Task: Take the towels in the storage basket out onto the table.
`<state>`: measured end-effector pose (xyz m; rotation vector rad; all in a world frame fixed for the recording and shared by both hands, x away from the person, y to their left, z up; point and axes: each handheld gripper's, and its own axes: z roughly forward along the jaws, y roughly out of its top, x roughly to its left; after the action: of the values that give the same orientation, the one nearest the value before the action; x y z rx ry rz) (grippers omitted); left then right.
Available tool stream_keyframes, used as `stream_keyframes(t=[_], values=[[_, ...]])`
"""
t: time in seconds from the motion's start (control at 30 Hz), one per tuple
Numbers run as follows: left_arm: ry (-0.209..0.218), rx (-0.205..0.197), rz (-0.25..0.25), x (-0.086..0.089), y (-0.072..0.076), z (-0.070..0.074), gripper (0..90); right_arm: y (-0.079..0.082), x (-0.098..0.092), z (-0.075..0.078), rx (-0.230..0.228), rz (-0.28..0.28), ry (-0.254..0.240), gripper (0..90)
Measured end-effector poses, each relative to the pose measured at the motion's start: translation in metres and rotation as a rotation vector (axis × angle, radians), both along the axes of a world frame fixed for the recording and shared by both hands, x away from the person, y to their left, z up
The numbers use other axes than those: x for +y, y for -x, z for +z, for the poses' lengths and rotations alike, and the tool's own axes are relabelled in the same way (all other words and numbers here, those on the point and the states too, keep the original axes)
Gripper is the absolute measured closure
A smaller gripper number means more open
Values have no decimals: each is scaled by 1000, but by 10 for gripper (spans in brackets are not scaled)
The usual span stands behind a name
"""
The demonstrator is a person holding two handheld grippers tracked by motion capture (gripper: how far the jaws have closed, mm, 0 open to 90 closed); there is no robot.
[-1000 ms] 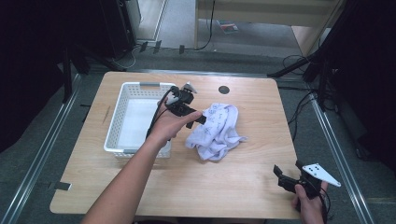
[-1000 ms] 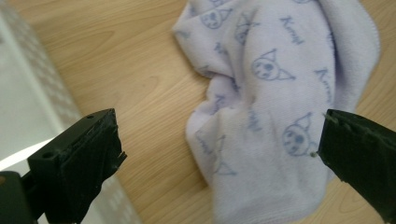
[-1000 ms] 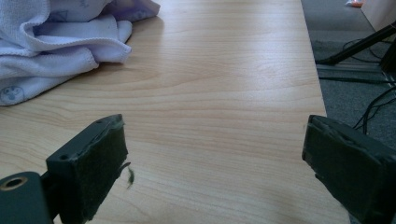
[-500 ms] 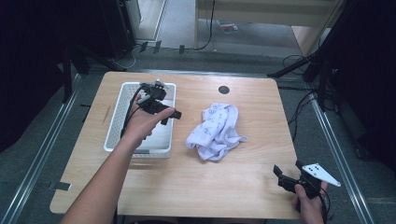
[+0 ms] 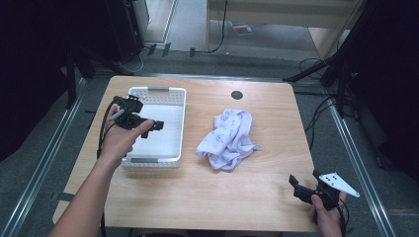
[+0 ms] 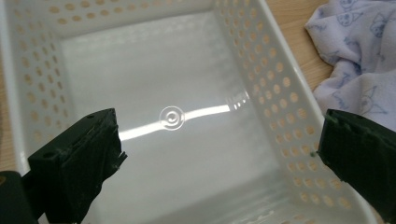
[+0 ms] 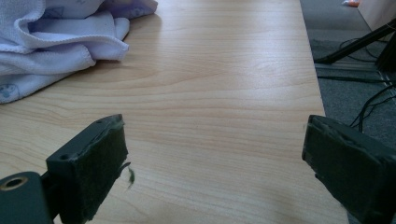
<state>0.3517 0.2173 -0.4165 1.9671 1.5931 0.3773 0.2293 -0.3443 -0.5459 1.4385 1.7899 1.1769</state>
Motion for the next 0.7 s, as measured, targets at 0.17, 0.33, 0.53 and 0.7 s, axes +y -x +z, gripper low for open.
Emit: stream_keyframes(t=[0.17,0.33,0.53,0.7], values=[[10,-41,37,24,17,-4,0,0,0,0,0,-1,2,66],[54,-84,47,51,37,-11,9,0,1,0,2,-1,2,66],[57,-158,79,72,62,-16,132,0,1,0,2,-4,11,67],[75,-173,84,88,81,-26,104,0,1,0,5,-8,15,67]])
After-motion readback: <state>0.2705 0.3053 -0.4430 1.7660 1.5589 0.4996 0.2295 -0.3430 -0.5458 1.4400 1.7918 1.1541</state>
